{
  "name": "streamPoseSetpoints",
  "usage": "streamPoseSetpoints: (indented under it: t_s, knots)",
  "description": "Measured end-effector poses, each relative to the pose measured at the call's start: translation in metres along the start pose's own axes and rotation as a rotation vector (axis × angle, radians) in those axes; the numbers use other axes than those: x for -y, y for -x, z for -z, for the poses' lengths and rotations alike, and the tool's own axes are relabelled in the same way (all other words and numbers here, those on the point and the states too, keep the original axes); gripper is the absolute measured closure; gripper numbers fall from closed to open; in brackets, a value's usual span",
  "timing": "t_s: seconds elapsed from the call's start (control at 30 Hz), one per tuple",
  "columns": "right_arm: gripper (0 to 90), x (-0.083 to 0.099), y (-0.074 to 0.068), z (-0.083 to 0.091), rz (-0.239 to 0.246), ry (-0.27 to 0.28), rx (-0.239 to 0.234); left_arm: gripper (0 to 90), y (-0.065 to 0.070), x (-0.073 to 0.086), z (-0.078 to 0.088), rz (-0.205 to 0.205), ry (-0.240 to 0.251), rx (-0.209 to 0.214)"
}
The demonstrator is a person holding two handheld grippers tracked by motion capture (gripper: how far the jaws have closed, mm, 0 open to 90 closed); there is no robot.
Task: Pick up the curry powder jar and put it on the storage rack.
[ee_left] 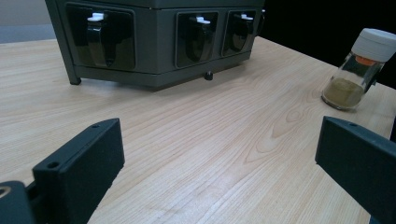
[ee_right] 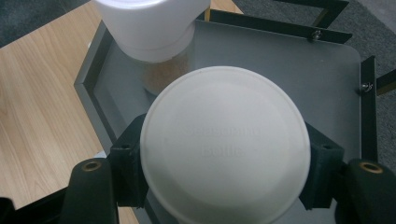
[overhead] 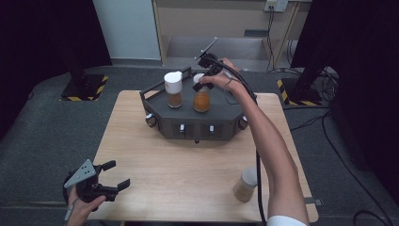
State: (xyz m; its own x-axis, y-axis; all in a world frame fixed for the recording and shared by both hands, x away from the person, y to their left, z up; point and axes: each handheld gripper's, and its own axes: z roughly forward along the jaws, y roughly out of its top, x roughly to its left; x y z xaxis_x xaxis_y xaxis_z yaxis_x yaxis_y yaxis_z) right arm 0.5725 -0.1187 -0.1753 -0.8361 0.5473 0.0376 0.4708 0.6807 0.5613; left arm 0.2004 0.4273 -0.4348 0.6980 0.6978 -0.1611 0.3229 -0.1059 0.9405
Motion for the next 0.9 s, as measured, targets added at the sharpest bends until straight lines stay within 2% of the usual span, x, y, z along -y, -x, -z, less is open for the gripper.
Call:
streamPoseSetpoints:
  t_s: [0.47, 0.53, 0.6, 0.63, 0.7, 0.77, 0.9]
  knots:
    - [33.2, 0.004, 0.002, -0.001, -0.005, 0.013, -0.010, 0.0, 0.000, 0.000, 0.000, -0.004, -0.001, 0.000]
    - [24.2, 0.008, 0.004, -0.001, -0.009, 0.041, -0.023, 0.0, 0.000, 0.000, 0.000, -0.002, -0.001, 0.000]
    - [17.5, 0.011, -0.003, 0.002, 0.014, 0.065, 0.022, 0.0, 0.001, 0.000, 0.001, -0.003, 0.001, 0.000]
    - [14.2, 0.014, -0.004, 0.005, 0.027, 0.088, 0.027, 0.0, 0.001, 0.000, 0.001, -0.004, 0.002, -0.001]
    - [11.6, 0.020, 0.000, 0.011, 0.009, 0.122, -0.003, 0.0, 0.001, 0.000, 0.002, -0.004, 0.005, -0.001]
    - [8.5, 0.025, -0.002, 0.020, 0.021, 0.145, 0.019, 0.0, 0.001, 0.000, 0.002, -0.004, 0.006, -0.001]
    - [6.5, 0.042, 0.000, 0.044, -0.015, 0.206, 0.017, 0.0, 0.001, 0.000, 0.001, -0.007, 0.004, 0.003]
